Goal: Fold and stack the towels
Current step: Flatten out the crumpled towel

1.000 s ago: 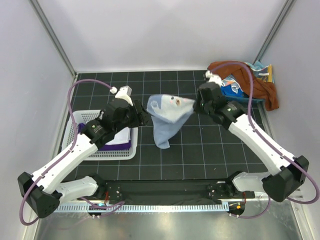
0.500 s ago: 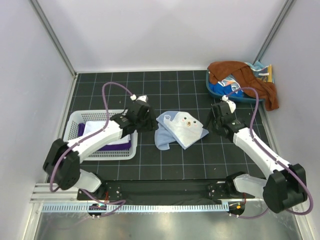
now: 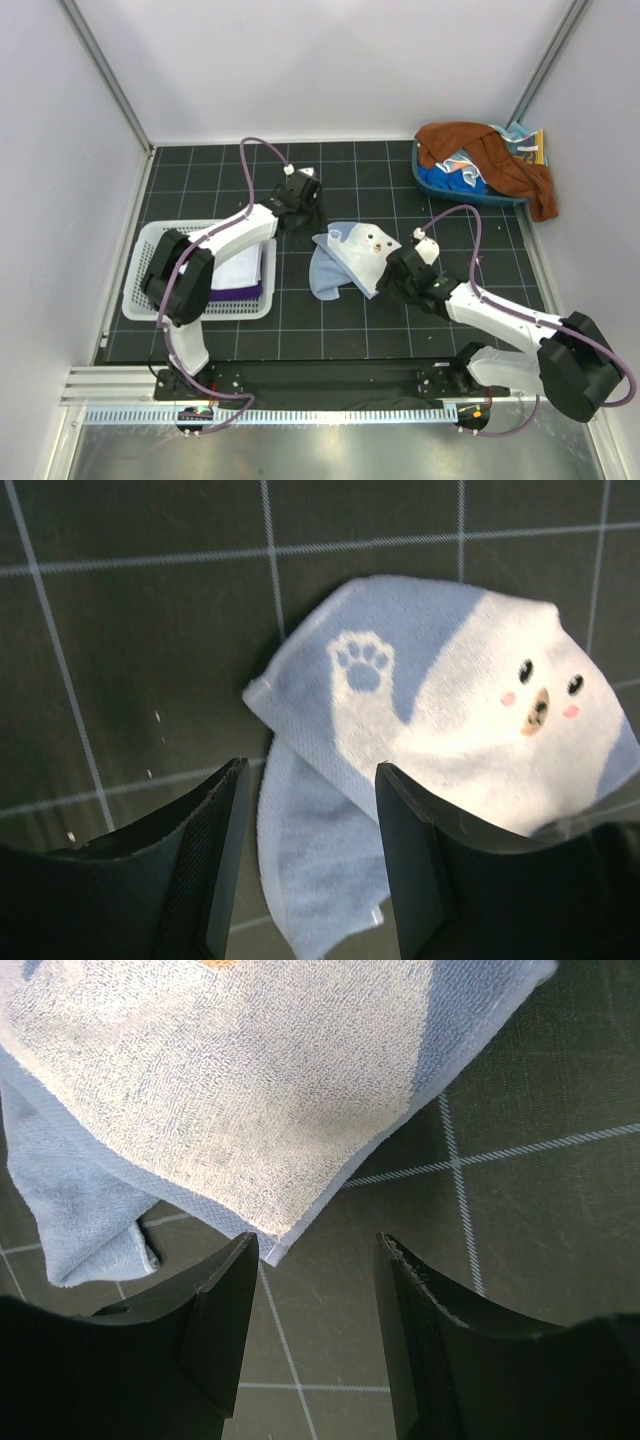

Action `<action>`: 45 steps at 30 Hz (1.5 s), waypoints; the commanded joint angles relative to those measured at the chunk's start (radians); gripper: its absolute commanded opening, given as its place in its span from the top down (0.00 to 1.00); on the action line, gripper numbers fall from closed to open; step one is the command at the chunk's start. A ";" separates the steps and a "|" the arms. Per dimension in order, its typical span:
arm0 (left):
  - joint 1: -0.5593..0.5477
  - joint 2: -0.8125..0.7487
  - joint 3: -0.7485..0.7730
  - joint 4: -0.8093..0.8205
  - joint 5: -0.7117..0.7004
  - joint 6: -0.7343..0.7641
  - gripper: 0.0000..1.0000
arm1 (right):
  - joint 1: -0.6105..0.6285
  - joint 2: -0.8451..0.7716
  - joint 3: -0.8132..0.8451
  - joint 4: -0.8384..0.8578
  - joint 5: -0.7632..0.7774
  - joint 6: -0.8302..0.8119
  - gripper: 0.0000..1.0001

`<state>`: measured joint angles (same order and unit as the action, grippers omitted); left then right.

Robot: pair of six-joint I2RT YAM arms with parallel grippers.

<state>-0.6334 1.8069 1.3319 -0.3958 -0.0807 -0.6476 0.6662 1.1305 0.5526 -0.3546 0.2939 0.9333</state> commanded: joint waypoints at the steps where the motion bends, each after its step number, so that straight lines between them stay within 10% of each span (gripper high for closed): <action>1: 0.027 0.072 0.079 0.012 0.044 0.087 0.43 | 0.022 0.043 -0.019 0.147 0.070 0.107 0.44; 13: 0.041 0.259 0.158 -0.005 0.111 0.149 0.42 | 0.119 0.227 -0.013 0.241 0.145 0.182 0.42; 26: 0.029 0.125 0.000 0.005 0.000 0.043 0.76 | 0.020 0.299 0.043 0.195 0.114 0.039 0.98; 45: -0.074 -0.196 -0.139 -0.054 -0.152 -0.021 1.00 | -0.129 0.072 0.277 -0.107 0.021 -0.249 0.99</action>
<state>-0.7044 1.7023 1.1828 -0.4145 -0.1665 -0.6773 0.5407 1.2701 0.7582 -0.3771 0.3092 0.7498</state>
